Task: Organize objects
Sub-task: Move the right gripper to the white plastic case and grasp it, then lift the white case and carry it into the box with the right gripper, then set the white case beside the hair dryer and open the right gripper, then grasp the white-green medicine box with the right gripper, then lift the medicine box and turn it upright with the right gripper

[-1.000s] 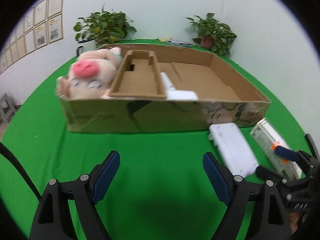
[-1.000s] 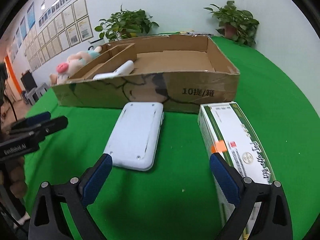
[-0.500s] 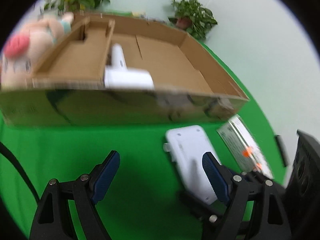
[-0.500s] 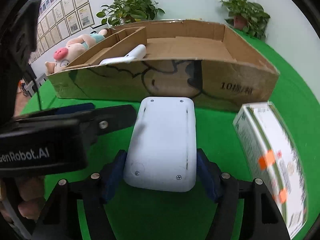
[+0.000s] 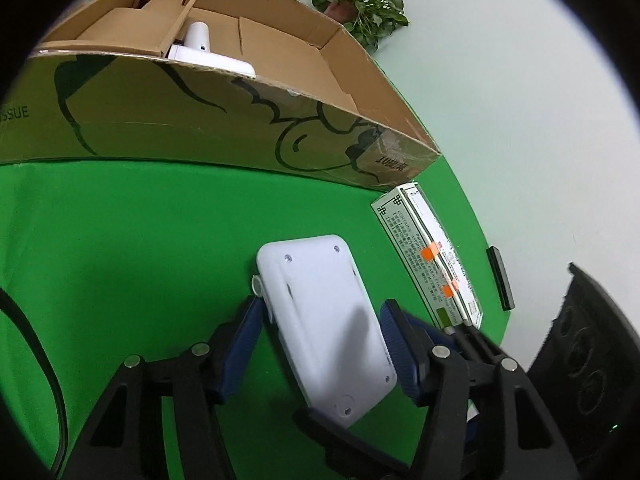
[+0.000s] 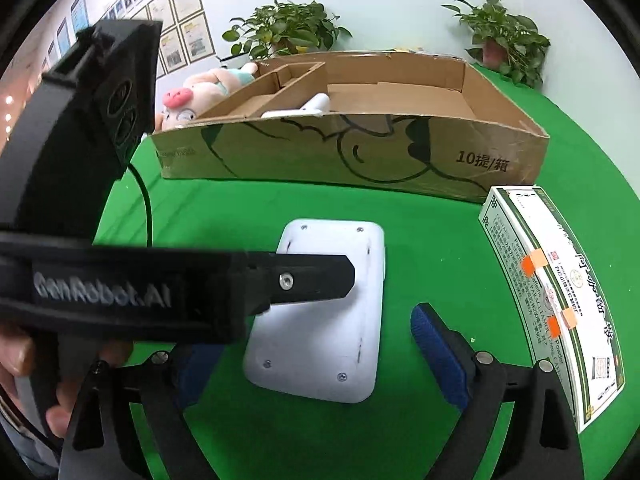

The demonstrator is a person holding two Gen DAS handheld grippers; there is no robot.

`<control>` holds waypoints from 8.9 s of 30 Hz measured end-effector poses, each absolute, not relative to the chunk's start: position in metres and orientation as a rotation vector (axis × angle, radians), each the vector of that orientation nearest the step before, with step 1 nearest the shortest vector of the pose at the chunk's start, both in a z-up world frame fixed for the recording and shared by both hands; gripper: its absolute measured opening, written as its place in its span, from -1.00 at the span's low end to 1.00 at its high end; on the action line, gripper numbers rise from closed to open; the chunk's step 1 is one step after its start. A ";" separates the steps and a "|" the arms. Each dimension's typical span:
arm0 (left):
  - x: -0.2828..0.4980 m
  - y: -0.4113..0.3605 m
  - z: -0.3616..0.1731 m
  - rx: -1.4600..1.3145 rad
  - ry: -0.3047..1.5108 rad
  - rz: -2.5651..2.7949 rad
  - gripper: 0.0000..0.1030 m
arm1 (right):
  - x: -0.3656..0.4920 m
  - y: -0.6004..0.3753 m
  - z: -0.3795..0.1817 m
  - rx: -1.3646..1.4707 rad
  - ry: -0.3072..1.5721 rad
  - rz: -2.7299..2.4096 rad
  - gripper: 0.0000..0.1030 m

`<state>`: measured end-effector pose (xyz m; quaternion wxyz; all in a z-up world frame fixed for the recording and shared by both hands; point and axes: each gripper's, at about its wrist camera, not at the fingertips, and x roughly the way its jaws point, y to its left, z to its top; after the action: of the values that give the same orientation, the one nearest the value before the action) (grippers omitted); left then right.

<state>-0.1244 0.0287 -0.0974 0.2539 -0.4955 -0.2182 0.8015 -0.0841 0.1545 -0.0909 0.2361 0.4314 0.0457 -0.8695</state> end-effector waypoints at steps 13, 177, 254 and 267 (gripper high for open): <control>-0.116 0.025 -0.103 -1.395 -0.627 2.159 -0.35 | -0.057 0.157 -0.095 1.187 0.262 -2.419 0.33; -0.027 0.024 0.029 -0.774 -0.080 3.076 0.63 | -0.047 0.211 0.033 0.722 0.162 -2.768 0.98; -0.090 0.021 -0.102 -1.404 -0.644 2.264 0.55 | -0.059 0.166 -0.108 1.266 -0.078 -2.190 0.35; -0.081 0.040 -0.082 -1.327 -0.472 2.335 0.06 | -0.057 0.167 -0.101 1.234 -0.140 -2.131 0.28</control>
<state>-0.0814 0.0404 -0.0815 0.2060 -0.4762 -0.1694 0.8379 -0.0574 0.1668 -0.1010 0.3309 0.4722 -0.0535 -0.8153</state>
